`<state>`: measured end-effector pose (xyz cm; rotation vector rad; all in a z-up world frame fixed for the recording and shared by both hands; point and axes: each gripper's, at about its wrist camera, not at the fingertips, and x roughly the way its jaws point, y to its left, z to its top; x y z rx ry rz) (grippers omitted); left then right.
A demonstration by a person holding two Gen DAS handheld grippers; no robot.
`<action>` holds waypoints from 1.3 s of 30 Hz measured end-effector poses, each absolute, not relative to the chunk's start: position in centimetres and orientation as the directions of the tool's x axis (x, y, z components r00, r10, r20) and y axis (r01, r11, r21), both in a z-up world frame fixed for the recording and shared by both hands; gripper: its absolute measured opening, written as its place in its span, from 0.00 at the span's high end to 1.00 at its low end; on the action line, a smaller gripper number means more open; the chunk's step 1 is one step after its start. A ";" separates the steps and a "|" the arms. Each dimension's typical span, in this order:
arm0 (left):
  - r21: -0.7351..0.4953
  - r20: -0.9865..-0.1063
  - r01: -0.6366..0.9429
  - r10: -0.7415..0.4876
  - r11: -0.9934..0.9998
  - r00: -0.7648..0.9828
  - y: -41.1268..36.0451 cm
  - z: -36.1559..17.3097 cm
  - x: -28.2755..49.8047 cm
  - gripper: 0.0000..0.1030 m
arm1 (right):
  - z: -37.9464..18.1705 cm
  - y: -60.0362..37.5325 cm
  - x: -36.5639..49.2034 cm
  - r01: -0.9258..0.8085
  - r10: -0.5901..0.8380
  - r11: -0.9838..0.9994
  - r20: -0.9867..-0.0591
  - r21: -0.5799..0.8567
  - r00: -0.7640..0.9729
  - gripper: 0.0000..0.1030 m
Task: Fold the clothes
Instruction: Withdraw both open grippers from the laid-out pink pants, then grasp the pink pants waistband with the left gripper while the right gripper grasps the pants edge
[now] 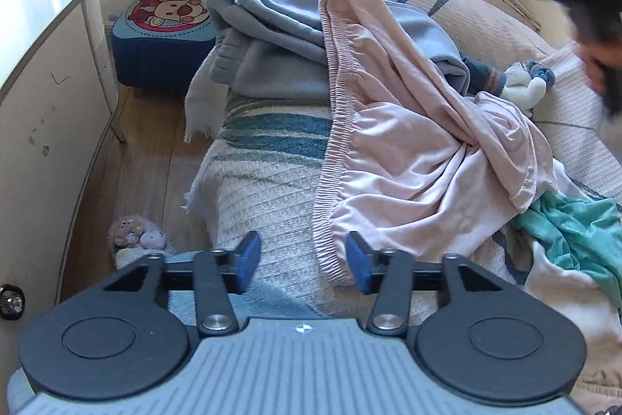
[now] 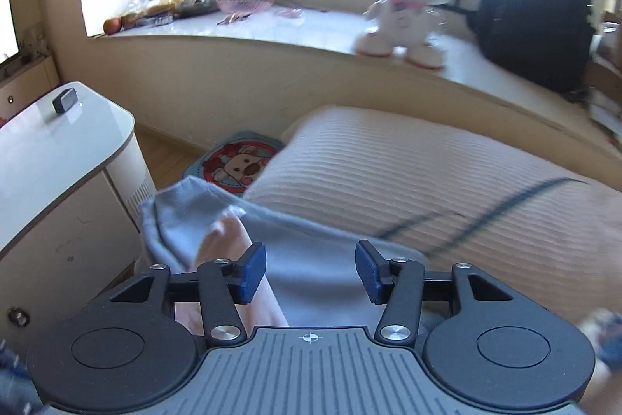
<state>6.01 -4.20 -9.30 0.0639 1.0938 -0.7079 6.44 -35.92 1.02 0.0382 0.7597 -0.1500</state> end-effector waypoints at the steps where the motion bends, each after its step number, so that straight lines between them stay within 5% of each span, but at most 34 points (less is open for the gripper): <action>1: -0.294 -0.828 0.552 -0.497 0.780 0.261 -4.4 -9.5 6.0 0.45 | 1.5 -36.1 4.7 0.161 -0.128 0.987 -0.689 -0.017 0.713 0.50; 10: -0.268 -0.840 0.605 -0.489 0.750 0.234 -7.2 -9.9 4.8 0.44 | -2.8 -34.9 -8.4 0.284 -0.165 0.959 -0.798 0.007 0.580 0.50; 20: -0.272 -0.850 0.575 -0.472 0.772 0.233 -7.8 -10.7 4.4 0.49 | -9.4 -29.3 -7.1 0.090 -0.300 0.950 -0.801 -0.298 0.519 0.52; 23: -0.285 -0.854 0.557 -0.470 0.780 0.222 -7.7 -11.2 4.5 0.49 | -11.1 -29.1 -6.3 0.056 -0.356 0.923 -0.794 -0.380 0.493 0.58; 28: -0.282 -0.859 0.560 -0.465 0.779 0.215 -7.7 -11.4 4.4 0.49 | -12.1 -28.7 -6.3 0.007 -0.416 0.883 -0.775 -0.469 0.475 0.97; 39: -0.248 -0.850 0.601 -0.469 0.759 0.241 -8.5 -10.1 4.8 0.48 | -3.0 -34.4 -2.8 0.213 -0.534 0.818 -0.564 -0.535 0.630 0.97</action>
